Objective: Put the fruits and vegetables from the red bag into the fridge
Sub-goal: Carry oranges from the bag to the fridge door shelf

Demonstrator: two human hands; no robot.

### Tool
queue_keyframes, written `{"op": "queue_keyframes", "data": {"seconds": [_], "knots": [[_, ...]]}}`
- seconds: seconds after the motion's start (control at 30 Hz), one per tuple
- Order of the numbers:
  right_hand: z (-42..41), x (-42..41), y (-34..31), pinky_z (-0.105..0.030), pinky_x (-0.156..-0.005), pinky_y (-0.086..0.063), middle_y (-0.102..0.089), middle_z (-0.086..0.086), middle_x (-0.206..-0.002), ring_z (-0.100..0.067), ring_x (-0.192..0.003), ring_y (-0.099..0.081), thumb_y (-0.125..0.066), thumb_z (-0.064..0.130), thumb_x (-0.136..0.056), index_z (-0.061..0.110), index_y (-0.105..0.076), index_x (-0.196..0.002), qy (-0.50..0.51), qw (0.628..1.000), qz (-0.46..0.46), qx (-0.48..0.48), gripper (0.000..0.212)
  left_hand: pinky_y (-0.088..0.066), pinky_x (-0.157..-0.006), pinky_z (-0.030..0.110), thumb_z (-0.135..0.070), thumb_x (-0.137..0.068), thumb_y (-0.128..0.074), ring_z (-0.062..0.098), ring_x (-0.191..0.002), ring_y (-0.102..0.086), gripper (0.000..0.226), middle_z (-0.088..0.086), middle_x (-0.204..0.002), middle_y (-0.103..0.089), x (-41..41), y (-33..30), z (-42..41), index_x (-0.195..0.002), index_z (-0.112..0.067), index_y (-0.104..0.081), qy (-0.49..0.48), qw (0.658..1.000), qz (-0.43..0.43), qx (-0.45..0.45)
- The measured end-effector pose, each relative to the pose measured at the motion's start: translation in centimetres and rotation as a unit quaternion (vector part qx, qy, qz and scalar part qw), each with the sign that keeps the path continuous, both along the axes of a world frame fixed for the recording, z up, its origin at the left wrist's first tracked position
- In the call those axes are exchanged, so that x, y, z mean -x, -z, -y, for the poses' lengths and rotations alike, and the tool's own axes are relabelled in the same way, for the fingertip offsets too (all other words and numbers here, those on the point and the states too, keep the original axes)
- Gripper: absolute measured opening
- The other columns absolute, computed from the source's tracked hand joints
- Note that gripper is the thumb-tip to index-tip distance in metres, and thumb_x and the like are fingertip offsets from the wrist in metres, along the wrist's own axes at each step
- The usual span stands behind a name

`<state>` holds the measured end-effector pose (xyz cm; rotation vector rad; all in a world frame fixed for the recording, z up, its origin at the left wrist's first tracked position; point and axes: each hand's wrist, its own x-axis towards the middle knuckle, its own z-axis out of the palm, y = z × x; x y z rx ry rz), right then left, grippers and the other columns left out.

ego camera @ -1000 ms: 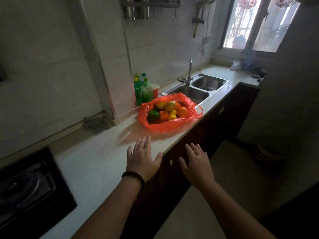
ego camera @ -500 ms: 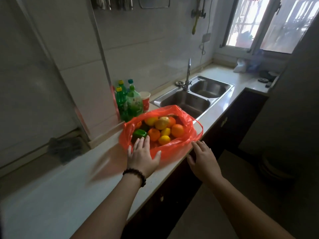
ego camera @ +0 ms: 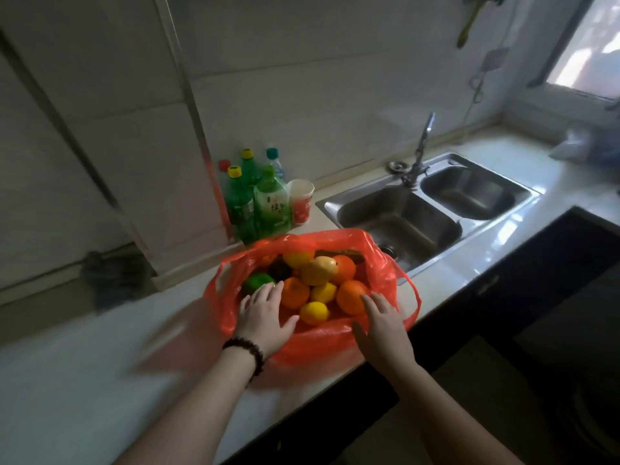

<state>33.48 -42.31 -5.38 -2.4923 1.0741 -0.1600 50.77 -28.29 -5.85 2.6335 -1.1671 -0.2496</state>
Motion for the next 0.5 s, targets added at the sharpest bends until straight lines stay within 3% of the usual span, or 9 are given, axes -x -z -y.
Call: {"op": "queue_keyframes", "data": {"seconds": [0.17,0.37,0.5], "knots": [[5.0,-1.6,1.4,-0.042,-0.115,-0.022,-0.026,-0.005,-0.154,-0.028,-0.143,-0.020,-0.058,0.037,-0.086,0.025,-0.030,-0.144,-0.077,0.997,-0.014,0.014,0.066,-0.017,-0.116,0.040,-0.053,-0.086,-0.054,0.019,-0.142,-0.020,0.075,0.001,-0.154,-0.025,-0.3,2.1,3.4,-0.147,-0.021,-0.024,-0.025,0.999,0.003,-0.041],[8.4,-3.3,3.3,-0.043,-0.117,-0.008,-0.008,-0.005,-0.159,-0.026,-0.146,-0.004,-0.055,0.041,-0.090,0.027,-0.015,-0.149,-0.146,0.987,-0.059,0.031,0.073,-0.005,-0.118,0.046,-0.046,-0.087,-0.057,0.017,-0.146,-0.005,0.085,-0.001,-0.158,-0.009,-1.8,3.9,7.1,-0.150,-0.021,-0.006,-0.035,0.993,0.007,-0.116],[9.3,-4.3,4.7,-0.041,-0.117,-0.002,-0.007,-0.005,-0.159,-0.024,-0.146,0.000,-0.053,0.040,-0.091,0.028,-0.007,-0.150,-0.165,0.983,-0.082,0.019,0.075,0.000,-0.117,0.048,-0.042,-0.086,-0.058,0.017,-0.145,-0.012,0.087,0.000,-0.158,-0.012,-3.3,4.9,8.3,-0.150,-0.022,-0.003,-0.027,0.984,-0.002,-0.175]]}}
